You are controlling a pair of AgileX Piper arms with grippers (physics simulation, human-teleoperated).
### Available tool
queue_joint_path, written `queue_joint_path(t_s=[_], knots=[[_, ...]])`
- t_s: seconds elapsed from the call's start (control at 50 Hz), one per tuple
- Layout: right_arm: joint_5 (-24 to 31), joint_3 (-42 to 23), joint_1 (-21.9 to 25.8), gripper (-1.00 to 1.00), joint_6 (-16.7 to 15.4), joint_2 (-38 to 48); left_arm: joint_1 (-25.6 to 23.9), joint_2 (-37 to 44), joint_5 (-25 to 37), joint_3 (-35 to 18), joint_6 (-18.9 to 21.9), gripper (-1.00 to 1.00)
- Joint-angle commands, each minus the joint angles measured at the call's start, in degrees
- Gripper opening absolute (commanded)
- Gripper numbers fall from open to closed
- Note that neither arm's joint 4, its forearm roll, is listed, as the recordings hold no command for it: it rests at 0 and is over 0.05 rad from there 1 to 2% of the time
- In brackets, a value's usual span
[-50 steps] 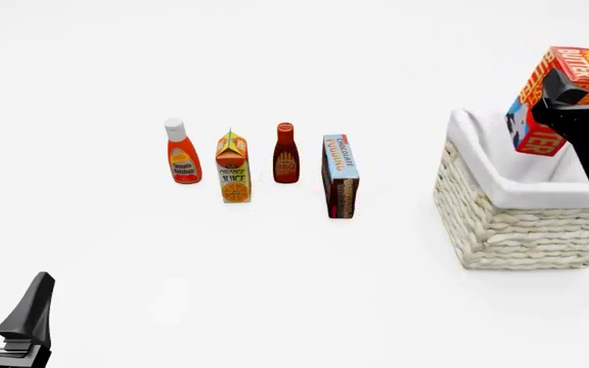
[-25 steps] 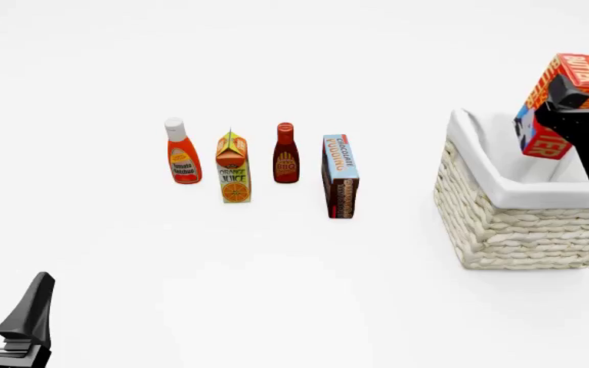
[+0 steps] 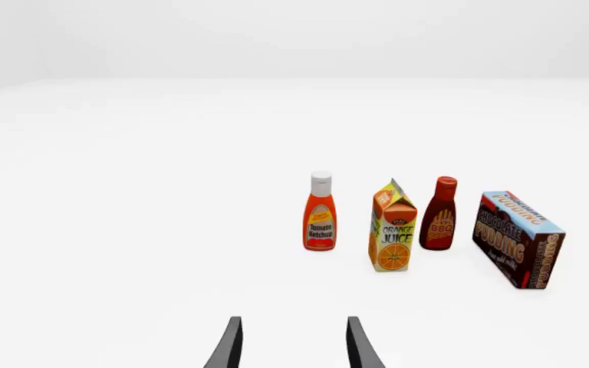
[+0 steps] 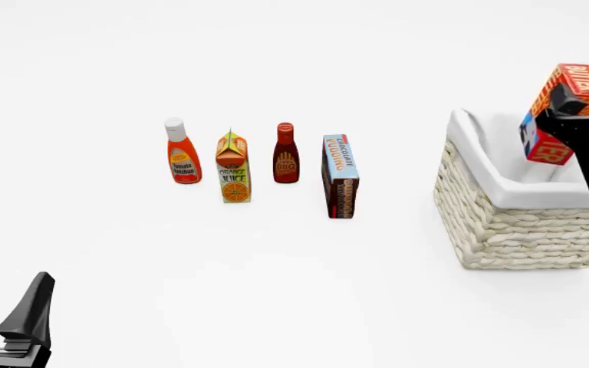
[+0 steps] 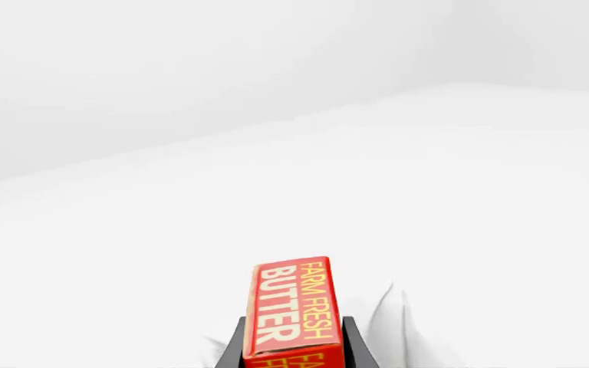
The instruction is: Pick the butter and place it in the basket.
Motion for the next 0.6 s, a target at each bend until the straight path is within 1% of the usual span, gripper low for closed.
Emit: queue_joint_path(t_s=[0.02, 0.6], knots=[[-1.33, -0.99, -0.49, -1.0, 1.02, 1.16, 0.0, 0.0, 0.0, 0.0, 0.0, 1.0], [-2.94, -1.73, -0.96, -1.0, 0.65, 4.14, 0.0, 0.0, 0.0, 0.0, 0.0, 1.0]])
